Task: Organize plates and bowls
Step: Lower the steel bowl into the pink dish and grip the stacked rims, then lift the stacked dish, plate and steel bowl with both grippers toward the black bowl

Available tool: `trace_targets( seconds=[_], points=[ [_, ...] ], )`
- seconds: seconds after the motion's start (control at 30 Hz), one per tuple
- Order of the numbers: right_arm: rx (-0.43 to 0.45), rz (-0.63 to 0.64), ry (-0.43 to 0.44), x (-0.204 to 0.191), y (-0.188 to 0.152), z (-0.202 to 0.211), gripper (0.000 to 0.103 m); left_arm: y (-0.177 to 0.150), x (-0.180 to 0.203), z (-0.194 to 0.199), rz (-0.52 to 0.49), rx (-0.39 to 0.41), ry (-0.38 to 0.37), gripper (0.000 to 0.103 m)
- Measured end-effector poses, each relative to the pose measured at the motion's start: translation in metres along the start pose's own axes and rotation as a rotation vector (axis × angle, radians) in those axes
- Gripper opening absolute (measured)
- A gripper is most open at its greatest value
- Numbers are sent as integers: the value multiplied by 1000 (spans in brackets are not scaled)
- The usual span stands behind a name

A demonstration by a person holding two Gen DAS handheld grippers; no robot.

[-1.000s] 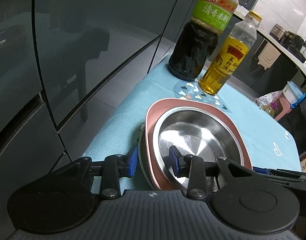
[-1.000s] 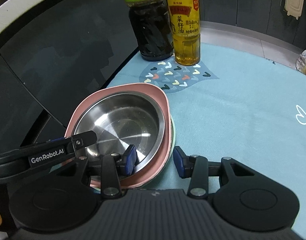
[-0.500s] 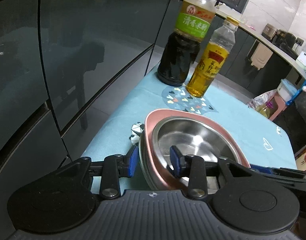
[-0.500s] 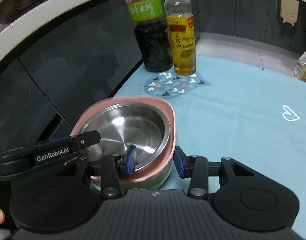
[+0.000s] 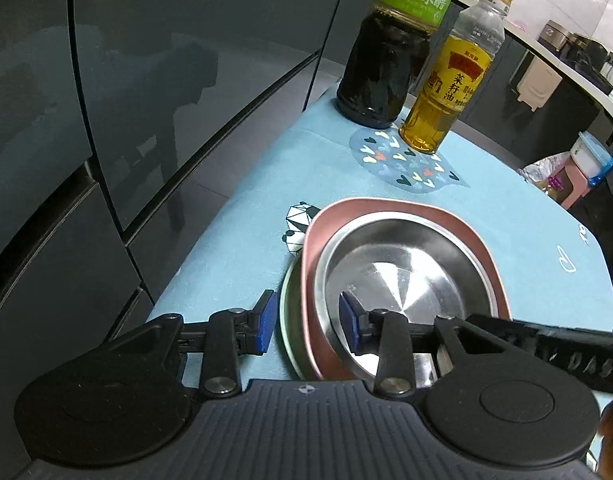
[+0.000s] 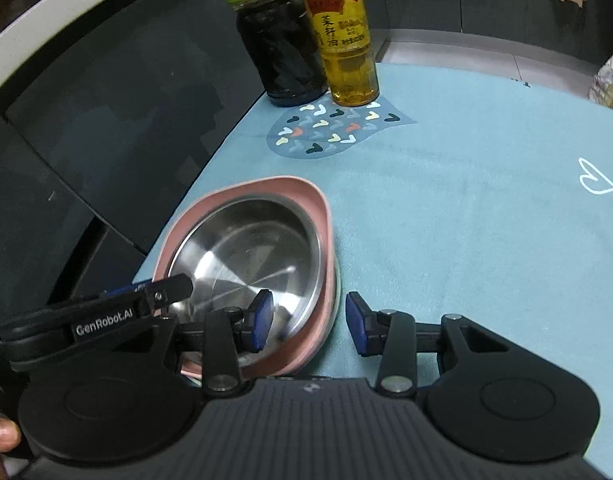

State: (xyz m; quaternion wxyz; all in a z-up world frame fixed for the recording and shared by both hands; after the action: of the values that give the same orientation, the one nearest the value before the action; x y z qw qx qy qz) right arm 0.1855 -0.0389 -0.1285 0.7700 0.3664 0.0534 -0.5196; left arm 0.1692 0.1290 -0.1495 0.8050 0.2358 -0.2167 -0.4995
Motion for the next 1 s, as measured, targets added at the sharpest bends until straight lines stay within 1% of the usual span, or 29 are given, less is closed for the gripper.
trace_targets(
  seconds=[0.03, 0.13, 0.17, 0.23, 0.27, 0.3, 0.37, 0.4, 0.43, 0.47, 0.53, 0.63, 0.77, 0.87, 1.0],
  points=[
    [-5, -14, 4, 3, 1, 0, 28, -1, -1, -1, -1, -8, -2, 31],
    [-21, -83, 12, 16, 3, -5, 28, -5, -2, -6, 13, -34, -24, 32],
    [-34, -105, 21, 20, 1, -8, 28, -5, -2, -6, 15, -32, -28, 32],
    [-73, -147, 61, 22, -2, -15, 29, -6, -1, -5, 4, -30, -26, 33],
    [-62, -157, 82, 21, -2, -15, 29, -6, -1, -5, -3, -28, -24, 33],
    [-71, -165, 89, 21, -2, -17, 29, -6, 1, -5, -10, -25, -22, 33],
    [-81, -154, 99, 16, 0, -20, 24, -7, 3, -6, -23, -20, -28, 33],
    [-91, -143, 90, 14, -1, -22, 18, -8, 4, -6, -25, -18, -27, 33],
    [-82, -117, 62, 11, -1, -20, 13, -8, 4, -5, -28, -19, -18, 33],
    [-81, -88, 39, 8, -1, -20, 13, -8, 4, -4, -25, -23, -9, 33],
    [-65, -62, 21, 3, -2, -18, 13, -8, 2, -1, -15, -22, 2, 33],
    [-27, -47, 34, -3, 2, -6, 13, -3, -2, 9, -7, 10, 3, 33],
    [0, -38, 52, -9, 5, 9, 13, 4, -4, 23, 12, 35, 0, 33],
    [19, -24, 49, -13, 6, 15, 13, 9, -1, 31, -2, 67, 9, 33],
    [32, -35, 37, -14, 8, 17, 13, 14, 3, 36, -6, 82, 16, 33]
  ],
)
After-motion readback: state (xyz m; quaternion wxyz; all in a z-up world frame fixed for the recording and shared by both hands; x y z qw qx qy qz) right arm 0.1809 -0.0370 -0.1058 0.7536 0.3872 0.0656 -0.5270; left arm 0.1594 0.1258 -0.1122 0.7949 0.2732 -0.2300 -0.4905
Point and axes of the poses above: each gripper's, at about its wrist camera, not at the fingertips, and z roughly against the way its jaws point, x to its right, y to its top, the point moved 9 cm from there along -z, roughly the way its jaws point, and after that the axes turned 9 degrees about y, right-handed, at the moved point
